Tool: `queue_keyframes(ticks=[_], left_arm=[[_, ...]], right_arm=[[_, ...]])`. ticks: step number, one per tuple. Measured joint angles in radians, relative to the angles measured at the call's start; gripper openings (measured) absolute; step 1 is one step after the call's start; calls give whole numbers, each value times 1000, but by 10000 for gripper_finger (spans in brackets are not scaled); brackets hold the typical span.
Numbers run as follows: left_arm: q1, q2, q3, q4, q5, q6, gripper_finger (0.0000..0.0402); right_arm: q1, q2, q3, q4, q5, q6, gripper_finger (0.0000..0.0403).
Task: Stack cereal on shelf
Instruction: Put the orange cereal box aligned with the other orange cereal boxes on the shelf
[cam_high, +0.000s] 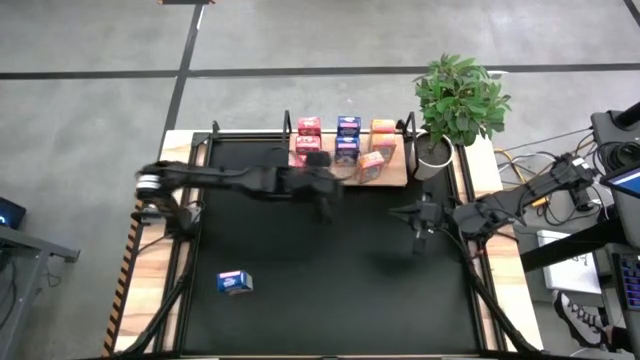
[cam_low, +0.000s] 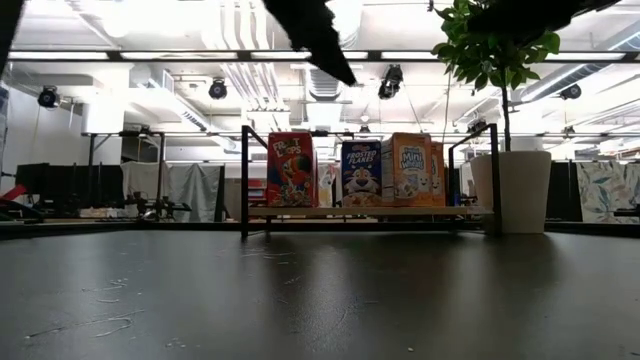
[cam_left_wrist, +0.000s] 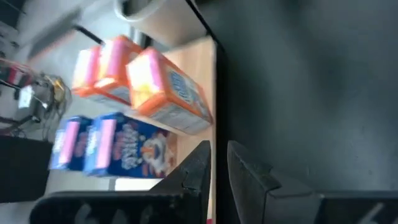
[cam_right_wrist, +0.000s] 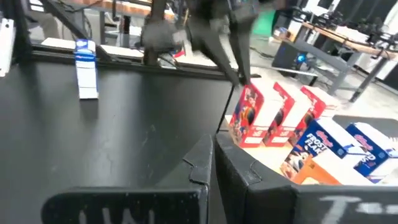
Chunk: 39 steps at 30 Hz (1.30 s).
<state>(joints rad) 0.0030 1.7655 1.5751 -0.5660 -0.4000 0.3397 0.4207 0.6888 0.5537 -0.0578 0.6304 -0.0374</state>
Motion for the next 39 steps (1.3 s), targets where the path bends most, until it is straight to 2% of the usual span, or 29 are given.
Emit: queue_keyframes(ticks=[8, 11, 15, 20, 25, 31, 39], left_arm=[[-26, -299, -385, 368, 32, -9, 38], [-25, -380, -489, 475, 32, -9, 38], [-26, -450, -580, 532, 37, -25, 38], [-26, -497, -628, 539, 37, -35, 38], [-26, -498, -649, 539, 37, -32, 38], [-27, -499, -657, 536, 37, -29, 38], [-26, -506, -657, 502, 18, -35, 38]], right_arm=[[-85, 75, 4, 204, -2, -99, 11], [-122, 109, 37, 202, -3, -111, 11], [-167, 146, 109, 152, -3, -112, 11], [-232, 198, 241, -26, -10, -84, 11], [-329, 263, 380, -276, -33, -8, 11], [-481, 371, 538, -517, -229, 19, 11], [-680, 526, 708, -727, -465, -64, 11]])
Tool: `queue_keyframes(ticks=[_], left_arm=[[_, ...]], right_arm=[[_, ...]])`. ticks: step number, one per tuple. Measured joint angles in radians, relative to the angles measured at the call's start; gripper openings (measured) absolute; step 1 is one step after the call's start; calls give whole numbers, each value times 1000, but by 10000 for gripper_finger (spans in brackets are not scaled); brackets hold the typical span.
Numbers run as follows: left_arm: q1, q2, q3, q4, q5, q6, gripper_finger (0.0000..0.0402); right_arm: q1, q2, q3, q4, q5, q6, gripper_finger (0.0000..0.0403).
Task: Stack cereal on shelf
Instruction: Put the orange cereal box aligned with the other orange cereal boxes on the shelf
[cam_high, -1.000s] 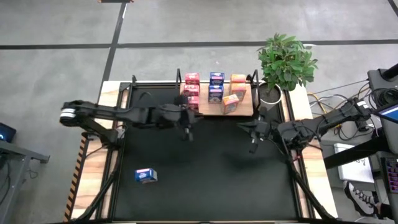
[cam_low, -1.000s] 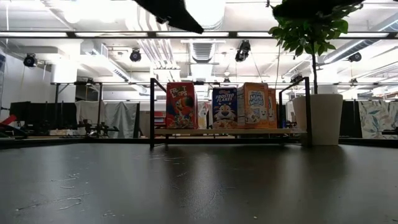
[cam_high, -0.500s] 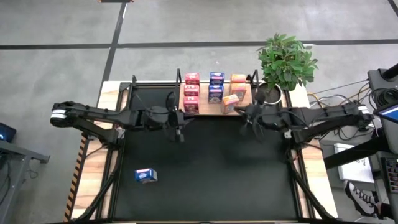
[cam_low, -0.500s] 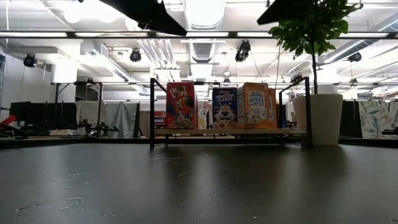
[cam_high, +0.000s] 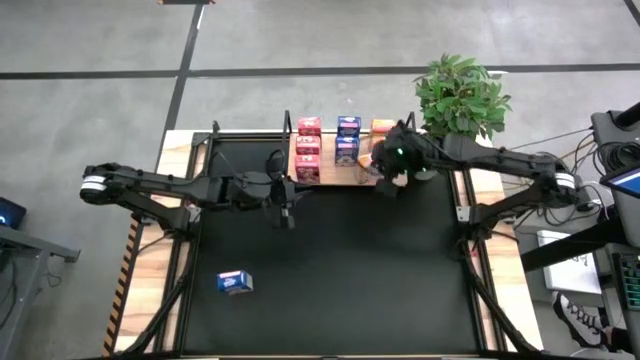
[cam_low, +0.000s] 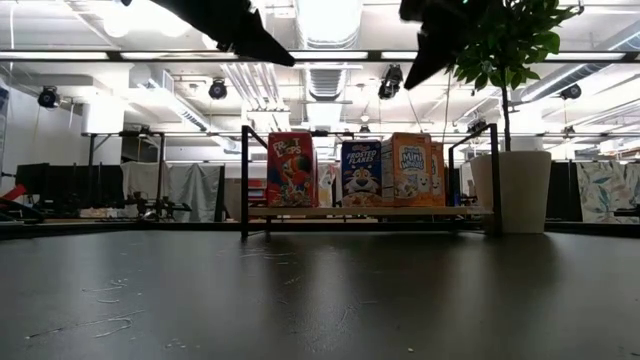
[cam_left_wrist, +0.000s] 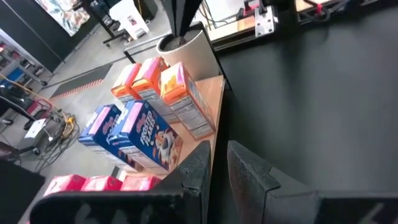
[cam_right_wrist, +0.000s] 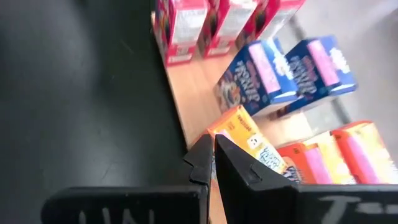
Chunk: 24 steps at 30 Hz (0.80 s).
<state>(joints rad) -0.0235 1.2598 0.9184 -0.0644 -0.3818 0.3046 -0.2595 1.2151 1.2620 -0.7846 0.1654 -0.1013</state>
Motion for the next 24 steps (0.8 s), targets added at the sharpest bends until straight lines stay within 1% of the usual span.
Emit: queue_keyframes(ticks=[2, 4, 8, 11, 14, 18, 24], left_arm=[[0, 0, 0, -8, -2, 4, 38], [0, 0, 0, -8, -2, 19, 38], [0, -2, 0, -7, -3, 51, 38], [0, -2, 0, -6, -3, 74, 38], [0, -2, 0, -4, -3, 87, 38], [0, -2, 0, 4, -3, 127, 38], [0, -2, 0, 21, -3, 173, 38]], right_arm=[[-46, 33, 29, -27, -59, -20, 11], [-77, 65, 55, -40, -85, -28, 11], [-99, 120, 106, -85, -91, -68, 15], [-101, 151, 137, -102, -88, -75, 30], [-101, 173, 166, -114, -88, -75, 59], [-101, 195, 195, -141, -87, -85, 111], [-101, 201, 195, -182, -87, -191, 196]])
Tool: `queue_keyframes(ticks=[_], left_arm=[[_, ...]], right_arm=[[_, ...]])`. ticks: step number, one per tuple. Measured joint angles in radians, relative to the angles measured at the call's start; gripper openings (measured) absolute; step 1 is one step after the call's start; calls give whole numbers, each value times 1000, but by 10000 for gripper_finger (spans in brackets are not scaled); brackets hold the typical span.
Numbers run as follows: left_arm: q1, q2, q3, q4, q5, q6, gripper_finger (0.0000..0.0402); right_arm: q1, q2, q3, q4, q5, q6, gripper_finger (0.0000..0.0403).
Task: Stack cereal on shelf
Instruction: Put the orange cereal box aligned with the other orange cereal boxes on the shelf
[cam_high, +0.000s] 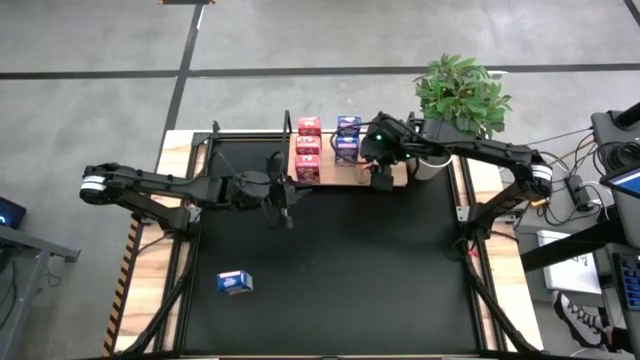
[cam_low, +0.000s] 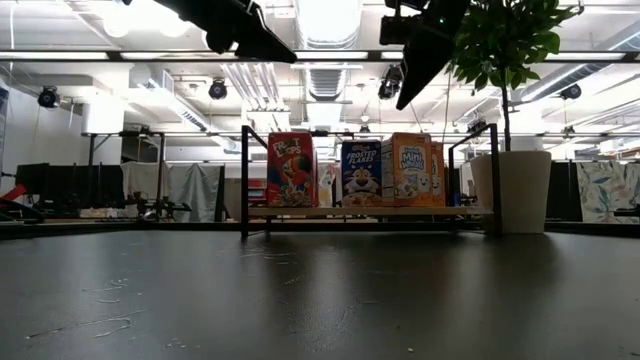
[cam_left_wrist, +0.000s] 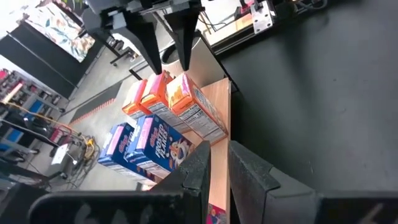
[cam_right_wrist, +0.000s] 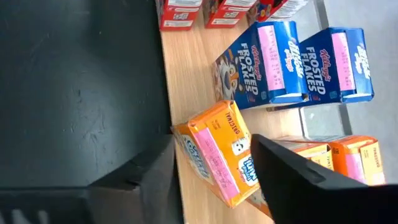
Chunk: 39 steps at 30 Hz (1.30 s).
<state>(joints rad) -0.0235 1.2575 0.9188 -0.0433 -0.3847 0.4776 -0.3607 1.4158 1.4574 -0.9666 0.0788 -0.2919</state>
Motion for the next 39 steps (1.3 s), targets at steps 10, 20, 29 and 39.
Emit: queue_keyframes(ticks=[10, 20, 29, 39], left_arm=[[0, 0, 0, 26, 0, 38, 38], [0, -1, 0, 31, 1, 38, 38], [0, -1, 0, 47, 1, 38, 38], [0, -1, 0, 47, 2, 37, 38]], right_arm=[[0, 24, -1, 4, 16, -45, 269], [-2, 99, -2, -35, 101, -87, 276], [-25, 140, -2, -22, 105, -136, 276], [-33, 147, -3, -53, 96, -135, 220]])
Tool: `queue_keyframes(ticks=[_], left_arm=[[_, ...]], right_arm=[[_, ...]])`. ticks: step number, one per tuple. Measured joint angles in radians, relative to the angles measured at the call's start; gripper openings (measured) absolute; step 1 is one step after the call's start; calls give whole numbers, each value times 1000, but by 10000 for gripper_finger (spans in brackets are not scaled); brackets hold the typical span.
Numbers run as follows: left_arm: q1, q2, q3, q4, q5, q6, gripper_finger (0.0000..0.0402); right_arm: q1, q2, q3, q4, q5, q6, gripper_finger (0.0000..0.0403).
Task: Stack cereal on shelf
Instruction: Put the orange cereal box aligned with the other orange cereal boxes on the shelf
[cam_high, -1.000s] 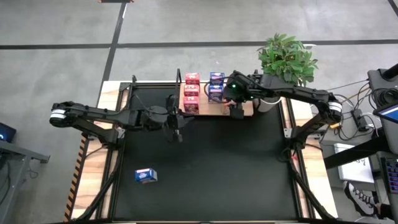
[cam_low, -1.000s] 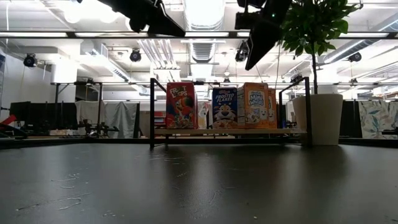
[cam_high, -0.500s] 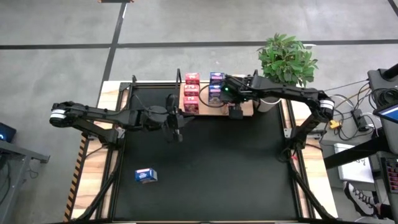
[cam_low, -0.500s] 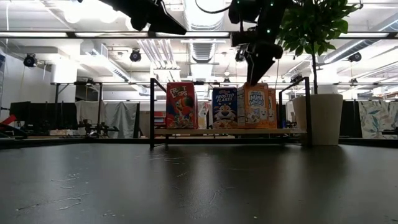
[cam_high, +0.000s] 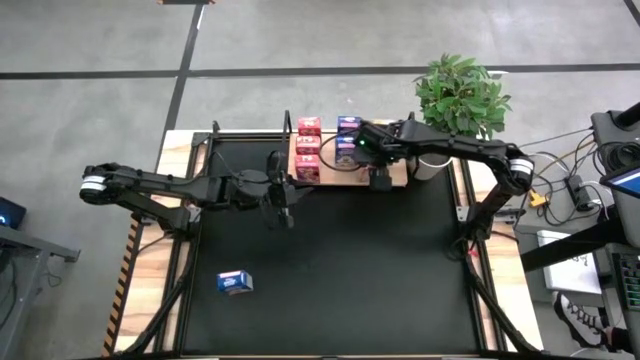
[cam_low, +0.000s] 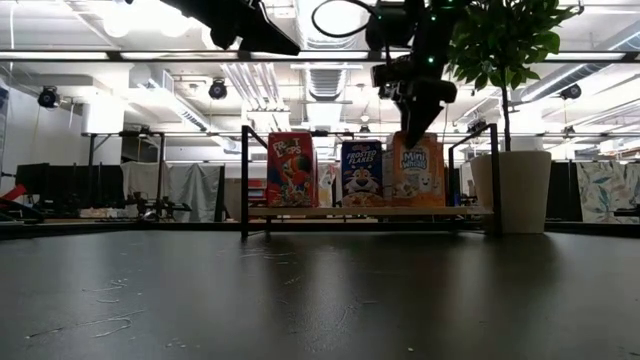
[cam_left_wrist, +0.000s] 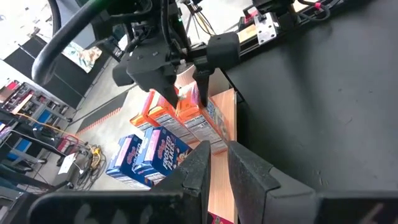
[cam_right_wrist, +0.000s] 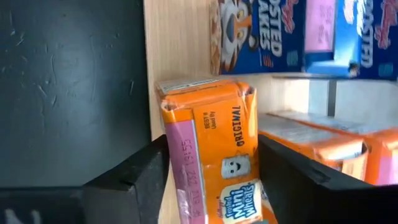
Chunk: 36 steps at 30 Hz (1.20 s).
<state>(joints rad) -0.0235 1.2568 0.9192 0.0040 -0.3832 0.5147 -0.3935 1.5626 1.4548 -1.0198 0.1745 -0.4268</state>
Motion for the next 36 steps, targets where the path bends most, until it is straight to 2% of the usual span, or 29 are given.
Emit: queue_keyframes(ticks=[7, 14, 24, 36], left_arm=[[0, 0, 0, -3, 1, -11, 38], [0, 0, 0, -23, 1, -27, 38], [0, 0, 0, -28, 1, -45, 38], [0, 0, 0, -28, 1, -52, 38]], right_arm=[[0, -4, 0, -36, -2, 24, 184], [-4, -9, 0, -128, 9, 45, 173], [-33, -13, 0, -130, 9, 45, 177], [-42, -2, 0, -105, 5, 43, 212]])
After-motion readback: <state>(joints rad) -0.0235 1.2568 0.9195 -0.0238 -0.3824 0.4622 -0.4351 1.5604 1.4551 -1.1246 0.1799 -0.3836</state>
